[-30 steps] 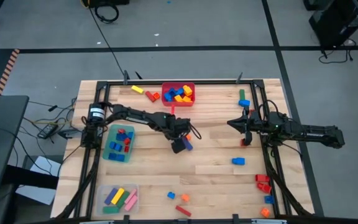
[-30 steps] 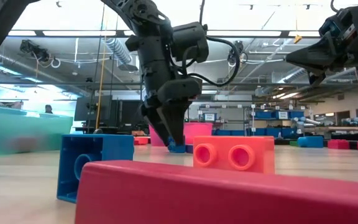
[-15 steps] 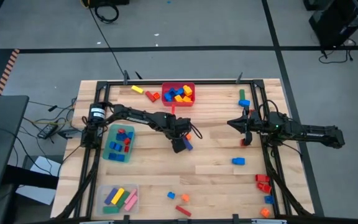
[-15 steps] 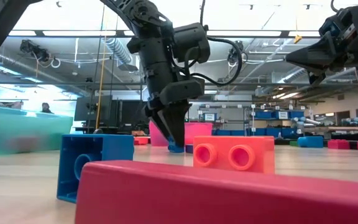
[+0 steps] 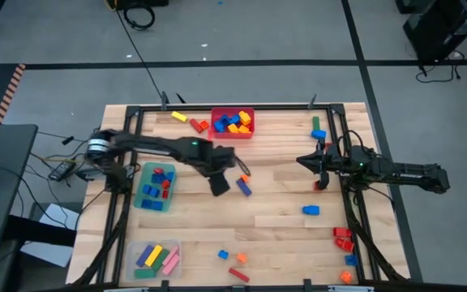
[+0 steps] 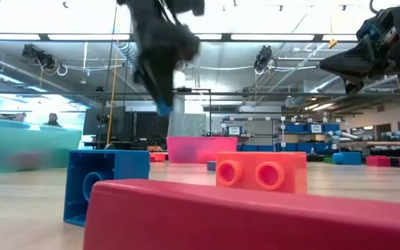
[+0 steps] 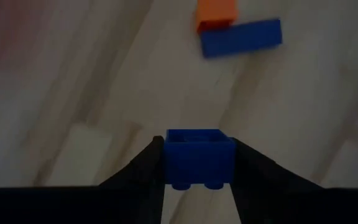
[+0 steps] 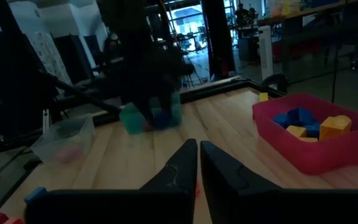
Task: Sort blocks by size
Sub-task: Put the blue 4 studded building block into the teal bin
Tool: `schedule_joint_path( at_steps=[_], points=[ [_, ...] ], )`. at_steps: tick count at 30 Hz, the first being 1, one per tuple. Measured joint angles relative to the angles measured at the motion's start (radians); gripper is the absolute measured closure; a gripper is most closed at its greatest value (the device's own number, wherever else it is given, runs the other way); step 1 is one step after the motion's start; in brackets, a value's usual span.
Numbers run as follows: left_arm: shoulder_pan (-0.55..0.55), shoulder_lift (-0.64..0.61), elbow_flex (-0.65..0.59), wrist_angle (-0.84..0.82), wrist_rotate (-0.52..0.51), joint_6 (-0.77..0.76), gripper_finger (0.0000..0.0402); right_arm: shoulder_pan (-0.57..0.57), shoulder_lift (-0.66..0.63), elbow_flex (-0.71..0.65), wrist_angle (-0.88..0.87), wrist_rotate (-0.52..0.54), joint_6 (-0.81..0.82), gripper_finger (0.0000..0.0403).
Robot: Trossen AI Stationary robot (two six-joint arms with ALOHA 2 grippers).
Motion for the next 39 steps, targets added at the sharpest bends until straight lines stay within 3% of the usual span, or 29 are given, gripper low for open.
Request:
schedule_joint_path(
  at_steps=[4,11,15,20,25,29,39],
  points=[
    [-0.016,-0.167,-0.078,-0.094,-0.058,-0.027,0.0260,0.000,0.000,0.000,0.003,-0.002,0.000,0.0371],
    [-0.016,-0.567,-0.407,-0.096,-0.061,-0.217,0.0259,0.000,0.000,0.000,0.003,-0.003,0.000,0.0367],
    [-0.016,-0.769,-0.559,-0.124,-0.082,-0.336,0.0237,0.000,0.000,0.000,0.003,-0.003,0.000,0.0367],
    [-0.016,-0.953,-0.710,-0.137,-0.081,-0.367,0.0220,0.000,0.000,0.000,0.003,-0.003,0.000,0.0371],
    [-0.015,-1.044,-0.815,-0.140,-0.055,-0.367,0.0217,0.000,0.000,0.000,0.003,-0.003,0.000,0.0369],
    [-0.015,-1.061,-0.832,-0.162,-0.054,-0.321,0.0215,0.000,0.000,0.000,0.003,-0.003,0.000,0.0366],
    [-0.014,-1.061,-0.698,-0.167,-0.095,-0.151,0.0214,0.000,0.000,0.000,0.003,-0.003,0.000,0.0372]
  ],
)
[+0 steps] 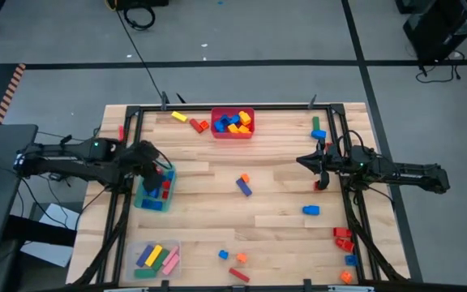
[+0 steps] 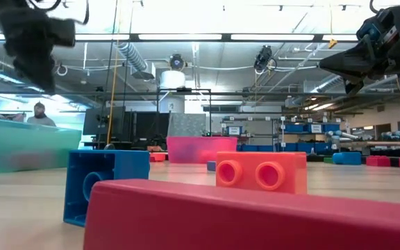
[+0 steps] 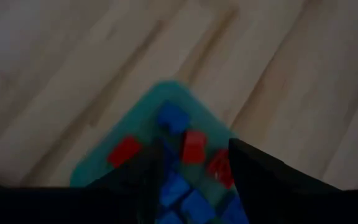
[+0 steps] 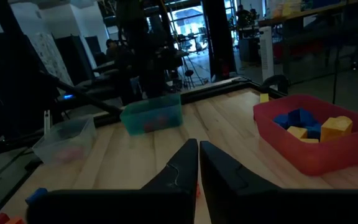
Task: Sort blocks by size
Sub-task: Put the blue 1 studded building block into the red bin
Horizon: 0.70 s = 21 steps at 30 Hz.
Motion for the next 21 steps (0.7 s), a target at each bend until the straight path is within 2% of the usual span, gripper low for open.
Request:
schedule_joint_path(
  at_steps=[5,11,15,21],
  points=[
    [0.000,0.004,0.072,0.018,-0.052,0.047,0.0214,0.000,0.000,0.000,0.000,0.000,0.000,0.0368],
    [0.000,0.026,0.078,0.109,-0.067,0.057,0.0214,0.000,0.000,0.000,0.000,0.000,0.000,0.0368],
    [0.000,0.084,0.078,0.135,-0.067,0.107,0.0214,0.000,0.000,0.000,0.000,0.000,0.000,0.0371],
    [0.000,0.198,0.078,0.151,-0.067,0.081,0.0214,0.000,0.000,0.000,0.000,0.000,0.000,0.0370]
  ],
)
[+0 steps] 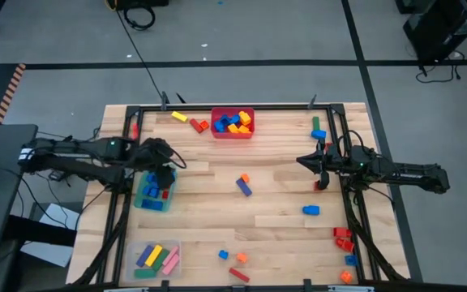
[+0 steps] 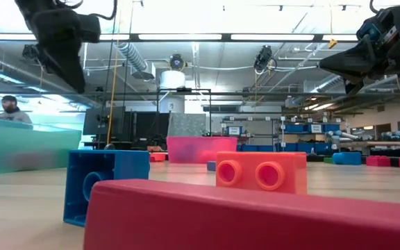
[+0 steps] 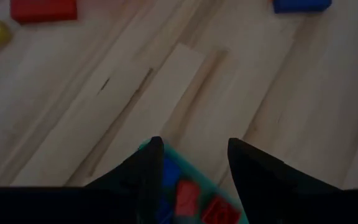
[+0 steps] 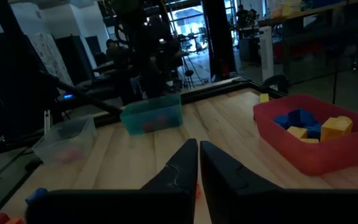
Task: Sort blocks by size
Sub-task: Put the blue 1 studded building block into the red bin
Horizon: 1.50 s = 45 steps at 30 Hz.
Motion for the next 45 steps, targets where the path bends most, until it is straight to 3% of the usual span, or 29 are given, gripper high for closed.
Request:
schedule_joint_path(
  at_steps=[10,15,20,23,26,29,31,35,40,45],
  points=[
    [0.000,0.079,0.000,0.235,-0.027,-0.005,0.0214,-0.006,0.003,0.000,0.089,0.060,-0.006,0.0369],
    [0.001,0.079,0.000,0.295,-0.077,-0.005,0.0214,-0.017,0.026,0.001,0.252,0.112,-0.126,0.0367],
    [0.001,0.079,0.000,0.302,-0.092,-0.006,0.0214,-0.039,0.126,0.099,0.339,0.351,-0.162,0.0376],
    [0.001,0.078,0.000,0.301,-0.094,-0.006,0.0214,-0.064,0.238,0.233,0.230,0.475,-0.154,0.0382],
    [0.001,0.073,0.000,0.302,-0.087,-0.030,0.0214,-0.103,0.377,0.403,0.014,0.619,-0.056,0.0383],
    [0.010,0.071,0.000,0.298,-0.048,-0.072,0.0214,-0.168,0.514,0.571,-0.206,0.670,0.040,0.0379],
    [0.026,0.066,0.000,0.295,0.008,-0.097,0.0214,-0.226,0.599,0.677,-0.360,0.653,0.125,0.0373],
    [0.064,0.054,0.000,0.257,0.111,-0.115,0.0214,-0.357,0.762,0.857,-0.658,0.498,0.285,0.0357],
    [0.093,0.016,0.000,0.210,0.132,-0.089,0.0214,-0.499,0.937,1.004,-0.946,0.293,0.314,0.0322],
    [0.113,-0.029,0.000,0.204,0.130,-0.019,0.0214,-0.602,1.080,1.048,-1.132,0.181,0.263,0.0274]
  ],
)
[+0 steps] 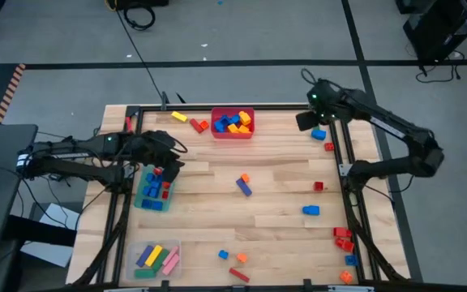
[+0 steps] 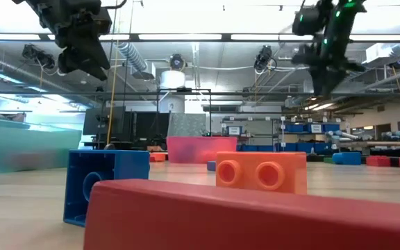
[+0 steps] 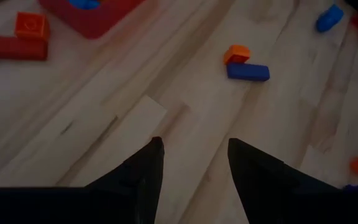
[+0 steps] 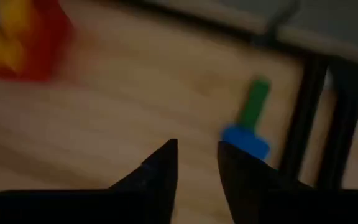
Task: Sort blocks by size
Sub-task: Put the blue 1 studded building block into the red bin
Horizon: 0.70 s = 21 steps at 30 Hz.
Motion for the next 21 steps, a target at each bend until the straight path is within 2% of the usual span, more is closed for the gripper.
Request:
schedule_joint_path(
  at_steps=[3,6,12,17,21],
  points=[
    [0.011,-0.017,0.000,0.000,-0.002,0.025,0.0214,-0.036,0.087,0.000,-0.100,-0.049,-0.030,0.0245],
    [0.015,-0.022,0.000,-0.001,-0.002,0.057,0.0214,-0.043,0.165,0.000,-0.156,-0.055,-0.073,0.0218],
    [0.014,-0.023,0.000,0.000,-0.001,0.089,0.0214,-0.035,0.288,0.000,-0.142,-0.052,-0.186,0.0167],
    [0.014,-0.023,0.000,0.000,-0.001,0.088,0.0214,-0.035,0.416,0.000,-0.144,-0.001,-0.255,0.0133],
    [0.014,-0.023,0.000,0.001,-0.001,0.086,0.0214,-0.035,0.530,0.028,-0.154,0.064,-0.325,0.0123]
  ],
)
